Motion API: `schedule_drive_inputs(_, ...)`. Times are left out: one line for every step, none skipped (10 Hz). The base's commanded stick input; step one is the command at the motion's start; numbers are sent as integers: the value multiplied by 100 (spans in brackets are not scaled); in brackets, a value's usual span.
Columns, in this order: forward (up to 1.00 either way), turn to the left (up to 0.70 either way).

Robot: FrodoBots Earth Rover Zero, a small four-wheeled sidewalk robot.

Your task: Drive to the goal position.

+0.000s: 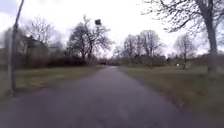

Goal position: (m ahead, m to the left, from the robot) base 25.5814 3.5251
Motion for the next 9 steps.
schedule_drive_inputs(100,0)
schedule_drive_inputs(100,0)
schedule_drive_inputs(100,0)
schedule_drive_inputs(100,0)
schedule_drive_inputs(100,0)
schedule_drive_inputs(100,0)
schedule_drive_inputs(100,0)
schedule_drive_inputs(100,0)
schedule_drive_inputs(100,0)
